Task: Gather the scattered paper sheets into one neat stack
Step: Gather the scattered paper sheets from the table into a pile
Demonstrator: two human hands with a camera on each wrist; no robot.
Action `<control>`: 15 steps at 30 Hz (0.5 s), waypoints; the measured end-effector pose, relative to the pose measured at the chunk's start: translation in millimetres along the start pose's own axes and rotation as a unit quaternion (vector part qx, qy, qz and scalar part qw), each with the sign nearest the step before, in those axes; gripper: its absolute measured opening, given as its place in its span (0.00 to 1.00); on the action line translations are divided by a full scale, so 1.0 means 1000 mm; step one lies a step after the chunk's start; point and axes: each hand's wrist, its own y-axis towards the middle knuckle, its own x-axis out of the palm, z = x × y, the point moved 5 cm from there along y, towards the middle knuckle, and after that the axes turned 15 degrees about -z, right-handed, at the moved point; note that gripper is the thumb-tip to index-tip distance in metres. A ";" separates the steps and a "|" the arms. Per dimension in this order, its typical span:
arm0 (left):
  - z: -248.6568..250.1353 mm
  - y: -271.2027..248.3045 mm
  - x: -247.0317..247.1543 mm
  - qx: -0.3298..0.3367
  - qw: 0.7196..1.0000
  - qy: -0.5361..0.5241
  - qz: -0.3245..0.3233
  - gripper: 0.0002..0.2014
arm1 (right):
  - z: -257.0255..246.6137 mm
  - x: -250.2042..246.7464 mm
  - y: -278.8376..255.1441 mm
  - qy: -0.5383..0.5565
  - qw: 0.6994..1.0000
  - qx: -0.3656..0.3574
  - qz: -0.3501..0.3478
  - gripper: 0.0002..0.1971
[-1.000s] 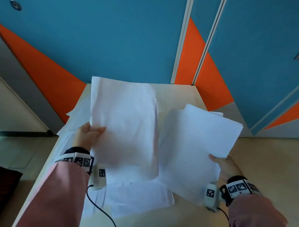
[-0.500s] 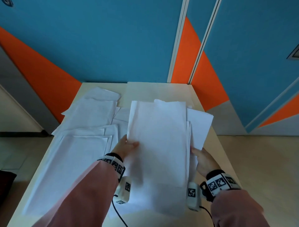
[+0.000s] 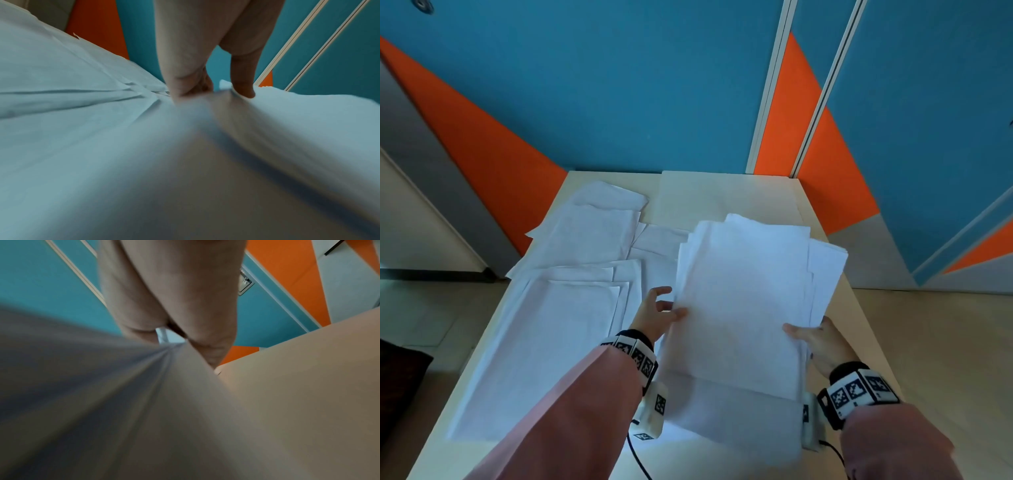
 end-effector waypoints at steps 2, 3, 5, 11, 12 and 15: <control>-0.004 -0.003 -0.012 -0.006 0.999 0.039 0.009 0.22 | -0.005 -0.011 0.000 0.008 0.999 -0.012 0.035 0.14; -0.007 -0.004 -0.023 -0.009 0.997 0.073 0.033 0.22 | -0.009 -0.015 0.000 0.012 0.998 -0.020 0.052 0.12; -0.015 -0.009 -0.051 -0.028 0.983 0.148 0.107 0.20 | -0.012 -0.023 0.001 0.027 0.995 -0.034 0.087 0.14; -0.041 -0.037 -0.148 -0.157 0.908 0.246 0.301 0.18 | -0.007 -0.012 0.013 0.042 0.996 -0.040 0.072 0.36; -0.043 -0.042 -0.161 -0.182 0.892 0.252 0.328 0.19 | -0.007 -0.009 0.015 0.032 0.996 -0.032 0.077 0.26; -0.047 -0.066 -0.188 -0.277 0.844 0.273 0.369 0.28 | -0.005 0.002 0.024 0.002 0.997 -0.016 0.072 0.12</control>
